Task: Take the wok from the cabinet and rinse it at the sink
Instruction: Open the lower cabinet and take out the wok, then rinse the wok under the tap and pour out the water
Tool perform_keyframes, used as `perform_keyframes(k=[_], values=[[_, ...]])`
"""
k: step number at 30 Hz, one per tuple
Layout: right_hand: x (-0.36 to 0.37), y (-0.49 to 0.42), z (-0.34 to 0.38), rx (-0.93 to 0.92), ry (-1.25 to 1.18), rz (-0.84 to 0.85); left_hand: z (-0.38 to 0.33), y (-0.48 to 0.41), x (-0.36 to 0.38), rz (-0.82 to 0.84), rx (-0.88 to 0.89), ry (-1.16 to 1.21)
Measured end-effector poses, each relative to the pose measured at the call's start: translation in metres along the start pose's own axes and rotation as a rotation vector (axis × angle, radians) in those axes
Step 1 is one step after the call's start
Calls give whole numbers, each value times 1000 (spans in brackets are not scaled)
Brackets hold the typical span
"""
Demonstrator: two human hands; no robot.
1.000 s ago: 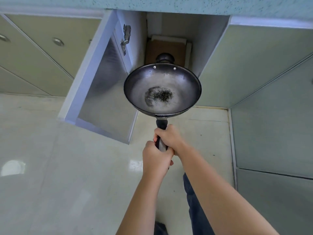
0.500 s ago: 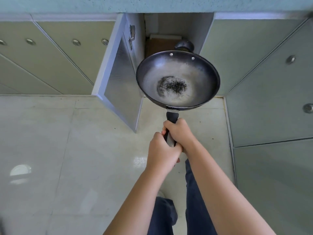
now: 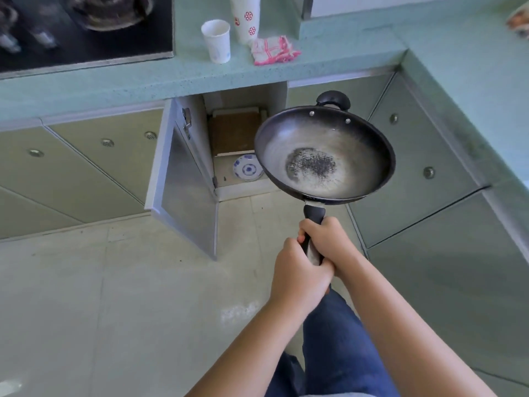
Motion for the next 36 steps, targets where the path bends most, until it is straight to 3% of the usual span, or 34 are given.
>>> perform_keyframes(k=[17, 27, 36], values=[[-161, 47, 17, -66, -208, -361, -100, 34, 102, 286, 238, -61], [-282, 47, -40, 49, -183, -533, -126, 47, 226, 428, 254, -184], [-377, 55, -105, 197, -312, -707, -140, 64, 333, 626, 251, -233]])
Point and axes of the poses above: each hand's wrist, its own y-axis away from the middle knuckle, its own x-axis out of the palm, z = x × y, the point moved 1 cm from there along -y, towards the middle knuckle, and after that the axes turned 8 degrees about y, right-handed, at the moved point
